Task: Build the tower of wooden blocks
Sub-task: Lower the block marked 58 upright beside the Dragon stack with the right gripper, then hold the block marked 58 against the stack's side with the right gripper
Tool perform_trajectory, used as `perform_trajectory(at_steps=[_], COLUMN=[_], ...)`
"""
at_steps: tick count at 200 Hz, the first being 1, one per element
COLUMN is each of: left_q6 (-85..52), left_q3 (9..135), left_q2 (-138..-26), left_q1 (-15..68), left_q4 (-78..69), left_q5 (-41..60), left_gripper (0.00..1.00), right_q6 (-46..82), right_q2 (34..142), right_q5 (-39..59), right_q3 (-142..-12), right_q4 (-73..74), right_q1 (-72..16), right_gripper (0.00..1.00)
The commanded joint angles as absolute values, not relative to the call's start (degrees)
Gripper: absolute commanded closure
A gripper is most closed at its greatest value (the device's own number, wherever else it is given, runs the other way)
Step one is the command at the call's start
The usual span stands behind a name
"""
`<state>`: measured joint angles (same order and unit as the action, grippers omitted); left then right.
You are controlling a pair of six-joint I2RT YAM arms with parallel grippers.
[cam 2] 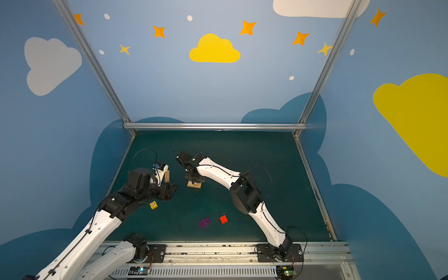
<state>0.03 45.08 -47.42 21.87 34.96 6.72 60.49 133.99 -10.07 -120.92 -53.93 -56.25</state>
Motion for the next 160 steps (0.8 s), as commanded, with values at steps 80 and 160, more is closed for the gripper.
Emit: perform_trajectory(at_steps=[80, 160], left_q6=[0.35, 0.35], left_q3=[44.36, 44.21], left_q2=[-46.76, -46.32], left_q1=[21.66, 21.83], left_q4=[34.45, 34.45], left_q5=[5.8, 5.71], left_gripper=[0.19, 0.19], right_q6=[61.04, 61.08], right_q2=[136.23, 136.14], right_q5=[-10.3, -10.18], right_q3=[-122.96, -123.0], right_q4=[-56.78, -56.65], right_q1=[-56.67, -56.78], right_gripper=[0.95, 0.92])
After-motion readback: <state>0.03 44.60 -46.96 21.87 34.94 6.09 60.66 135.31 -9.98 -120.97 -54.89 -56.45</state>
